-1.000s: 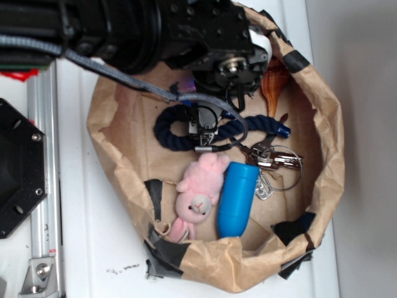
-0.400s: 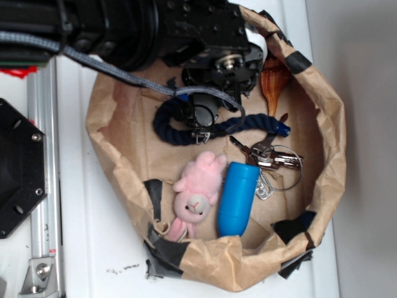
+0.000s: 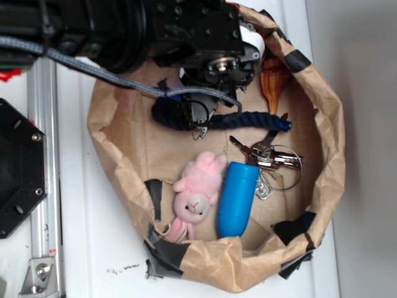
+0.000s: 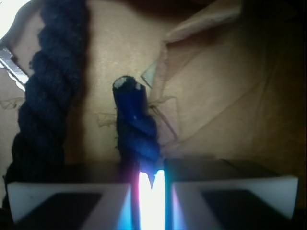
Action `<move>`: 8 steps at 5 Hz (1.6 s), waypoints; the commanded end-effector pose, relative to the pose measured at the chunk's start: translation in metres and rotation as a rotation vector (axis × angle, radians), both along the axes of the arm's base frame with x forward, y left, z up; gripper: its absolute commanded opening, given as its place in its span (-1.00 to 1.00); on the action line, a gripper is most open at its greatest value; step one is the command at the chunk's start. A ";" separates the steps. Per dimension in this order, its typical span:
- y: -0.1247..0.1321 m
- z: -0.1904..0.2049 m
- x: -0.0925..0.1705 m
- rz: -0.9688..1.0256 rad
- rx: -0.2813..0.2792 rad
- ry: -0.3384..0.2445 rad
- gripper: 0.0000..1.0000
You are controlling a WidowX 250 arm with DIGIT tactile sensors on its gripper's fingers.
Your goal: Grab the blue rope.
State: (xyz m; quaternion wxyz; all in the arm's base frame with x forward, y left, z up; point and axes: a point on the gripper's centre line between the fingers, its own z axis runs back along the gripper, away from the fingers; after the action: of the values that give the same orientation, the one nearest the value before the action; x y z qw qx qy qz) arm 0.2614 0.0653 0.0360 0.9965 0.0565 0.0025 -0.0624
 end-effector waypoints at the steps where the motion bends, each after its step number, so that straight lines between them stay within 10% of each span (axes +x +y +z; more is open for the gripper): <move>1: 0.015 0.080 0.000 0.118 0.013 -0.169 -1.00; 5: 0.000 0.086 -0.001 0.051 -0.001 -0.206 -1.00; 6: -0.027 0.071 0.007 -0.026 -0.084 -0.198 1.00; 8: -0.038 0.051 0.035 -0.181 -0.027 -0.207 1.00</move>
State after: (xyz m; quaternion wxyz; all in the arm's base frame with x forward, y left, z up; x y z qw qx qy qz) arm 0.2926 0.0260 0.0719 0.9869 0.0395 -0.0737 -0.1381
